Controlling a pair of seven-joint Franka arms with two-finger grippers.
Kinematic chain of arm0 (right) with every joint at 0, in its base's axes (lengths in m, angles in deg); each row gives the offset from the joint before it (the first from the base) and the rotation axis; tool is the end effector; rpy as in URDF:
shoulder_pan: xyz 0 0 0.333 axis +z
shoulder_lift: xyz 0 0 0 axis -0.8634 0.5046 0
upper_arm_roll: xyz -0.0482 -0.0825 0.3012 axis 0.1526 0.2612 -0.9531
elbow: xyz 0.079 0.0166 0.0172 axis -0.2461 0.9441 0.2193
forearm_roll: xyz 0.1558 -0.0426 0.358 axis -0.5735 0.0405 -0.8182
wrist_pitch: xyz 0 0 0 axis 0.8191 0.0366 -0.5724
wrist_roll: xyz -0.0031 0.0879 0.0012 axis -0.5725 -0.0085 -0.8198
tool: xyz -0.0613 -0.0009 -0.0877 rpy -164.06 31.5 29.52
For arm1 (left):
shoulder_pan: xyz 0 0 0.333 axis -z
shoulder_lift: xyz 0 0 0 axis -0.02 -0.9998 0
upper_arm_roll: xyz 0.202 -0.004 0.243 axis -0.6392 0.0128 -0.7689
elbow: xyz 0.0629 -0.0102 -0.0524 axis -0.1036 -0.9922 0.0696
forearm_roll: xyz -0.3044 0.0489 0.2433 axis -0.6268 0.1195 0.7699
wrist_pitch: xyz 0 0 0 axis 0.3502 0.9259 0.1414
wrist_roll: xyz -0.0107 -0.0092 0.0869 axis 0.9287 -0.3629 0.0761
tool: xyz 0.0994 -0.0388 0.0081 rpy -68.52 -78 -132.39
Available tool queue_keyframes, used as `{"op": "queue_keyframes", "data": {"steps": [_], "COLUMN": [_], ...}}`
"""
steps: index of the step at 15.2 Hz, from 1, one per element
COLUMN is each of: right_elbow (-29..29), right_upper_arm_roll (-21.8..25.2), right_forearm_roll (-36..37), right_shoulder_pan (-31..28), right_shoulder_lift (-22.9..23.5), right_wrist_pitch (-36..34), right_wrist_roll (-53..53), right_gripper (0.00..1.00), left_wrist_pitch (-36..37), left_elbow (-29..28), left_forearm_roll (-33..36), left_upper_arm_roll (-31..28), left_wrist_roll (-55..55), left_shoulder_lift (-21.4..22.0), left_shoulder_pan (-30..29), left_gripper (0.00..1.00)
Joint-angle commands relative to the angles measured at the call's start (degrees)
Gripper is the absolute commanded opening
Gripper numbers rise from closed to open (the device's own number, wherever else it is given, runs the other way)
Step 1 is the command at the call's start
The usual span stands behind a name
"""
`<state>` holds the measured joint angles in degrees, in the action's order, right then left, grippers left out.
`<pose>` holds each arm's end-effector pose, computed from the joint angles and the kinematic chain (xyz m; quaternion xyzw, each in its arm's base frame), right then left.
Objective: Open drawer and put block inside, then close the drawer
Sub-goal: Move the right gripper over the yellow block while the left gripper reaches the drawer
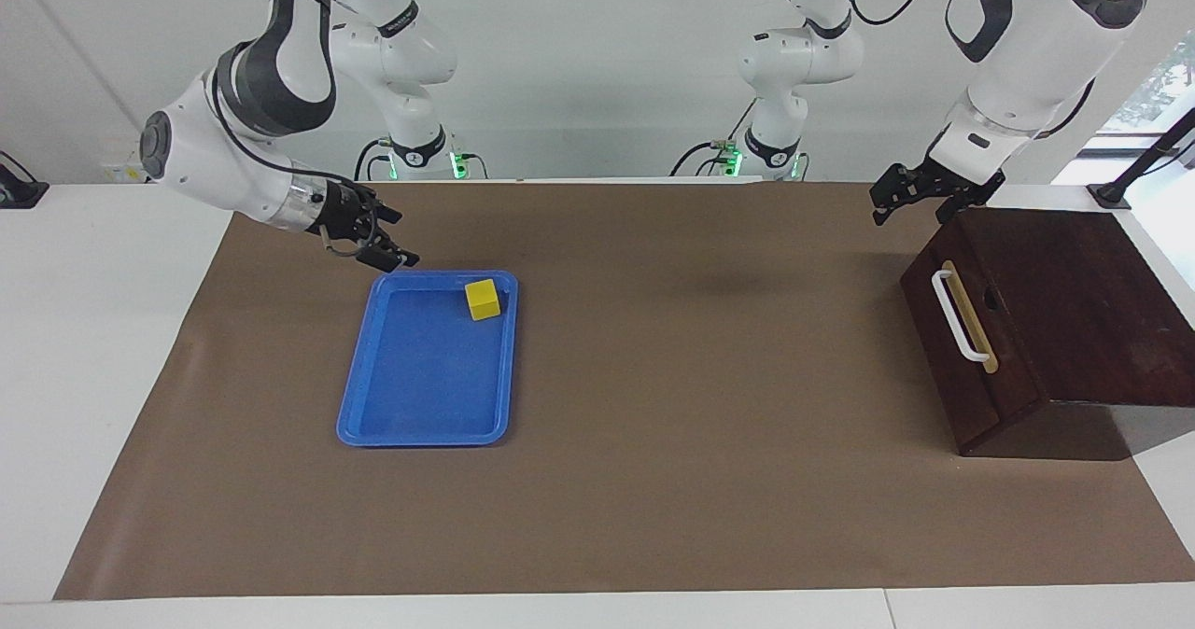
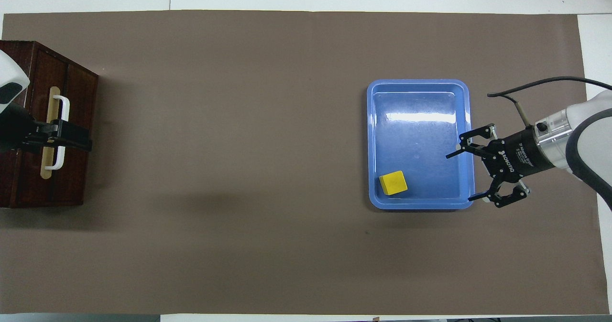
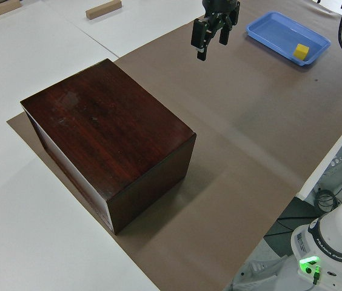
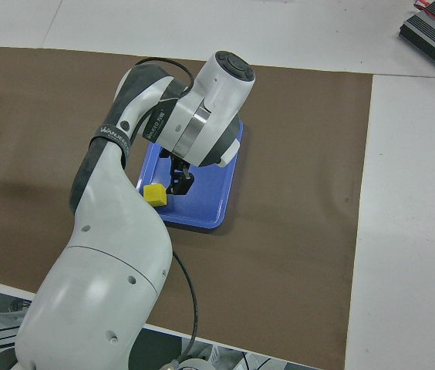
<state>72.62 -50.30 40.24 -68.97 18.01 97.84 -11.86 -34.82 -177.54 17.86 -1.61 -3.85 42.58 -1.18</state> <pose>0.5105 0.0051 0.4194 -0.7693 0.5454 0.2900 0.1630 0.5327 -0.0459 0.5822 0.9983 -0.0323 -0.0472 0.0062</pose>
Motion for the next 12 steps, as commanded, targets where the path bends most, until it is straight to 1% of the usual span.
{"op": "queue_keyframes", "data": {"steps": [1,2,4,5,7,9,10,12], "right_elbow": [5.69,6.58,6.15,6.15,5.88,5.53,5.62,5.53], "right_upper_arm_roll": [-0.38,-0.3,-0.38,-0.47,-0.56,-0.56,-0.64,-0.65], "right_forearm_roll": [-4.85,-6.78,-7.24,-7.33,-7.94,-11.79,-12.16,-13.73], "right_shoulder_pan": [-0.49,-0.31,-0.31,-0.13,1.53,1.8,2.24,3.99], "right_shoulder_lift": [0.47,1.52,5.81,6.7,8.46,11.09,11.54,11.9], "right_wrist_pitch": [4.71,5.86,6.48,7.53,9.12,11.65,12.98,13.34], "right_wrist_roll": [1.56,2.17,1.91,1.82,1.56,-1.06,-1.6,-1.87], "right_gripper": [1.0,1.0,1.0,1.0,1.0,1.0,1.0,1.0], "left_wrist_pitch": [-1.47,-5.04,-10.16,-11.57,-14.3,-18.41,-21.22,-23.79], "left_elbow": [-1.71,-3.37,-6.19,-6.55,-6.55,-8.56,-9.71,-10.16], "left_forearm_roll": [1.46,2.07,8.64,10.76,14.8,21.82,25.16,29.48], "left_upper_arm_roll": [-0.16,-0.16,0.01,0.01,0.01,0.01,0.01,0.01], "left_wrist_roll": [-0.67,-0.51,-0.59,-0.59,-1.64,-9.86,-13.48,-14.39], "left_shoulder_lift": [1.38,1.55,1.12,0.51,-2.21,-4.85,-6.25,-8.71], "left_shoulder_pan": [2.23,2.14,3.02,3.02,3.11,4.25,4.6,4.26], "left_gripper": [1.0,1.0,1.0,1.0,1.0,1.0,1.0,1.0]}}
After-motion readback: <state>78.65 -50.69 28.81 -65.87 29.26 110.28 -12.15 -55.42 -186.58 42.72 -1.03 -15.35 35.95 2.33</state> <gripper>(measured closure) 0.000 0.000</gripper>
